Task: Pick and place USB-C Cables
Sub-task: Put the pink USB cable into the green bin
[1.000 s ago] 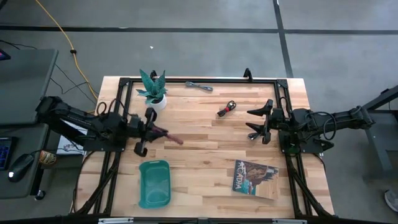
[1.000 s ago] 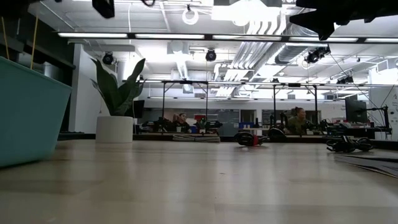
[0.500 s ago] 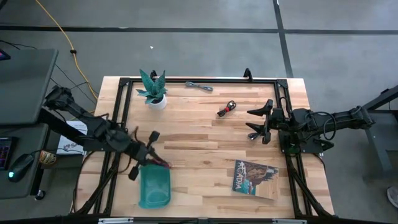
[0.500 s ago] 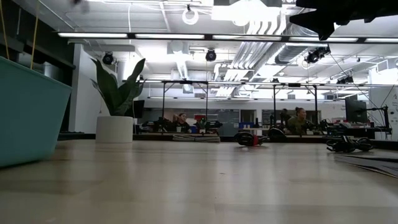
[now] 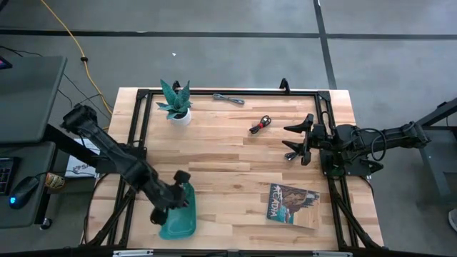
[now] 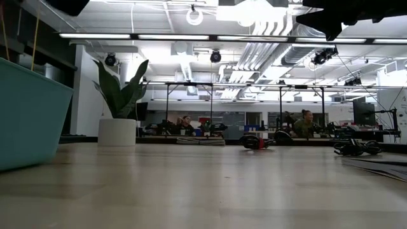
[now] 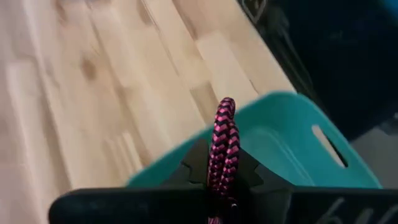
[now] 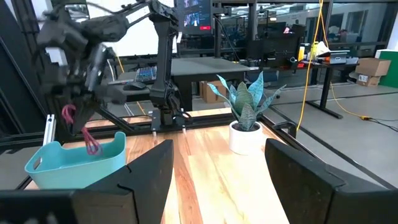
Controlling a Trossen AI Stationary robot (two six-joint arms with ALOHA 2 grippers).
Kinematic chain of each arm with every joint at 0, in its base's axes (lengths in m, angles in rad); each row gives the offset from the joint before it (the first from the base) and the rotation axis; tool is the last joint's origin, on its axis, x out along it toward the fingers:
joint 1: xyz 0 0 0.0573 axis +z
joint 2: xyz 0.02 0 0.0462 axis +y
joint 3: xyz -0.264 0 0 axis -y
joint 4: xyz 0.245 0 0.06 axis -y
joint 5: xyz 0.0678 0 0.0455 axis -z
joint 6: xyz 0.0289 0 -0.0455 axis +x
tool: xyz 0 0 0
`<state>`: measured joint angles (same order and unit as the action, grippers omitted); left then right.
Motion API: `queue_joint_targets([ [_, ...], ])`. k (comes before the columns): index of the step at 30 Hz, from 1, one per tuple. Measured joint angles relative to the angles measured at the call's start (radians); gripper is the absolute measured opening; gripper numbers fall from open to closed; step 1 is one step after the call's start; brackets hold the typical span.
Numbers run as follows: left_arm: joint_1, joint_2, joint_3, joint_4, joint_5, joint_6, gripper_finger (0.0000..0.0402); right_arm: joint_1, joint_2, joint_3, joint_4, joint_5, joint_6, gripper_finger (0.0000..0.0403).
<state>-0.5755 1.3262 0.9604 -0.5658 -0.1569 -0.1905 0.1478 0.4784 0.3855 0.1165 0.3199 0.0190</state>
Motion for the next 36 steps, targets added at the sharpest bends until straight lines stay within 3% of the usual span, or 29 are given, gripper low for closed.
queue_joint_targets([
  [16,-0.074,0.245,0.012,-0.142,-0.089,-0.068,0.0000,-0.036,0.000,0.000,0.000,0.020,-0.001,0.0245],
  [23,-0.080,0.350,0.083,-0.140,-0.019,-0.062,0.0000,-0.037,0.000,0.000,-0.002,0.019,0.003,0.0245],
  [36,-0.080,0.487,0.089,-0.142,0.095,-0.095,0.0019,-0.037,0.000,0.000,-0.007,0.018,0.000,0.0245],
])
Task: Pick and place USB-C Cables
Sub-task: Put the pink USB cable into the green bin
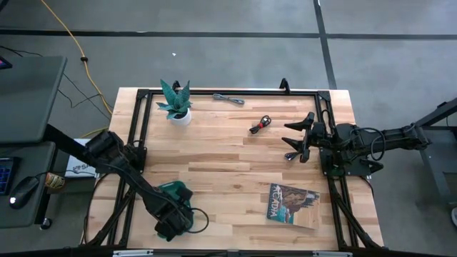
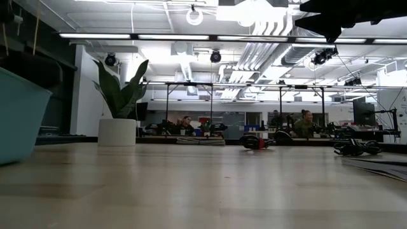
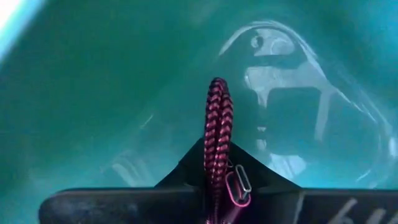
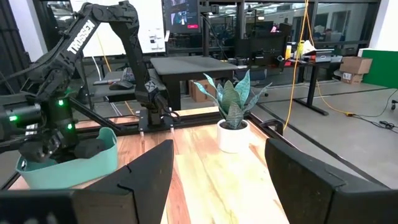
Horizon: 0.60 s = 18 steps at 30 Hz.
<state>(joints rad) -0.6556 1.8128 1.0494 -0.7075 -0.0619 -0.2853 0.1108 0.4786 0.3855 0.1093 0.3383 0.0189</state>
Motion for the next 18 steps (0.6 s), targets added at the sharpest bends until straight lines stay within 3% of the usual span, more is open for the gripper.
queue_joint_targets([
  [18,0.000,0.005,-0.001,0.002,-0.010,-0.002,0.0039,0.000,0.000,0.000,0.000,0.000,0.000,0.0245],
])
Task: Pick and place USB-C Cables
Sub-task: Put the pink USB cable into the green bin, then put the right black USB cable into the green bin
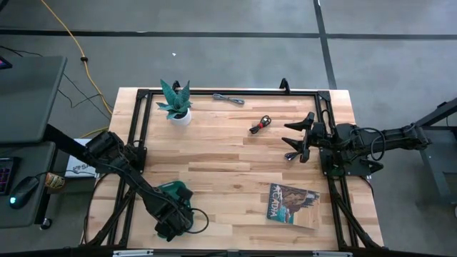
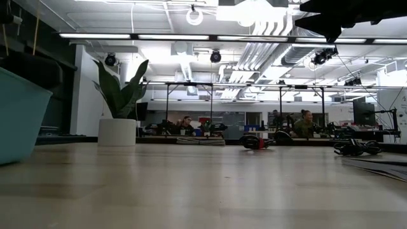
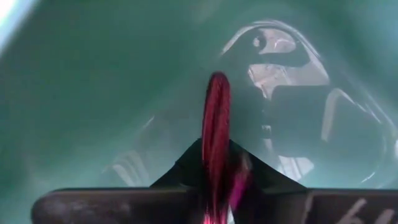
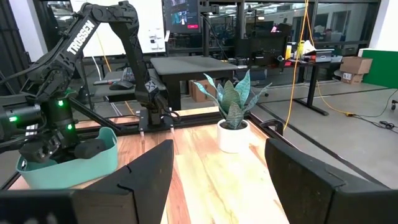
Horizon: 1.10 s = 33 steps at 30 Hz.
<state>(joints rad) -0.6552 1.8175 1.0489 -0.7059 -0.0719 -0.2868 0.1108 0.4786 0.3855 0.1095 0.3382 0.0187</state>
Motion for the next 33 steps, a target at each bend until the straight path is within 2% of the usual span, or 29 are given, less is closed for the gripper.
queue_joint_targets([
  [9,0.008,-0.003,0.001,-0.001,-0.002,-0.033,0.0128,0.000,0.000,0.000,0.000,0.000,0.000,0.0245],
  [14,0.009,0.001,0.036,-0.058,0.008,-0.031,0.0161,0.000,0.000,0.000,0.000,0.000,0.000,0.0245],
  [20,0.020,0.001,0.084,-0.133,0.029,-0.011,0.0164,0.000,0.000,0.000,0.000,0.000,0.000,0.0245],
  [28,0.045,0.000,0.232,-0.510,0.038,-0.080,0.0164,0.000,0.000,0.000,0.000,0.000,0.000,0.0245],
  [33,0.047,-0.012,0.334,-0.628,0.007,-0.088,0.0165,0.000,0.000,0.000,-0.001,0.000,0.005,0.0245],
])
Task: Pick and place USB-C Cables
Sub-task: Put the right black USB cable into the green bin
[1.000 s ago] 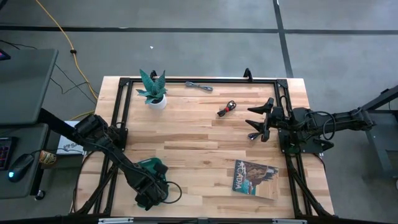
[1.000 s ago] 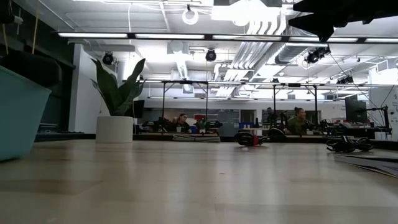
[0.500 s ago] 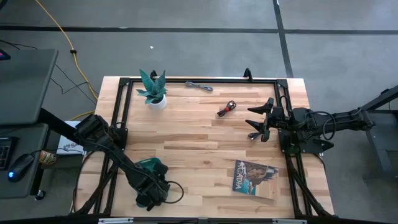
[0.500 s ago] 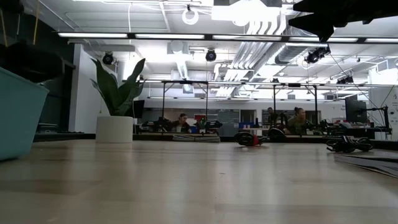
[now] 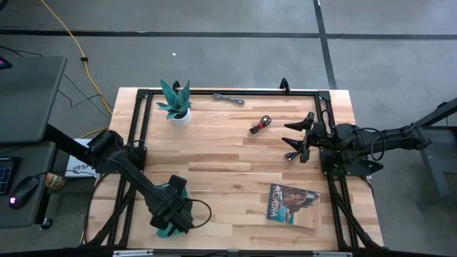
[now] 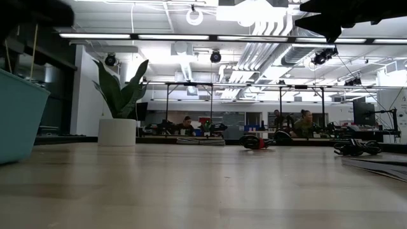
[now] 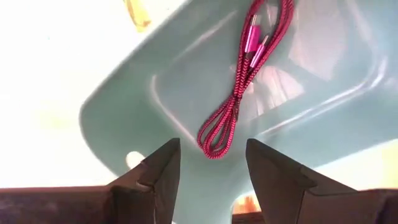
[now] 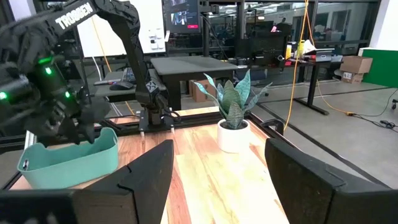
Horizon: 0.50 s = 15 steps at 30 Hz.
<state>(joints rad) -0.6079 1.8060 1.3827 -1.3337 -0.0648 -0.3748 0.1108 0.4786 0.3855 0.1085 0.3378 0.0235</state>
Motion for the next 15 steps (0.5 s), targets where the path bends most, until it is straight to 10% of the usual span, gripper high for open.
queue_joint_targets([
  [7,0.000,-0.113,0.035,0.011,-0.060,-0.031,0.0164,0.000,0.000,0.000,-0.024,0.000,0.002,0.0245],
  [15,0.022,-0.397,-0.012,0.311,-0.402,0.184,0.0163,0.000,0.003,0.000,-0.023,0.000,0.025,0.0245],
])
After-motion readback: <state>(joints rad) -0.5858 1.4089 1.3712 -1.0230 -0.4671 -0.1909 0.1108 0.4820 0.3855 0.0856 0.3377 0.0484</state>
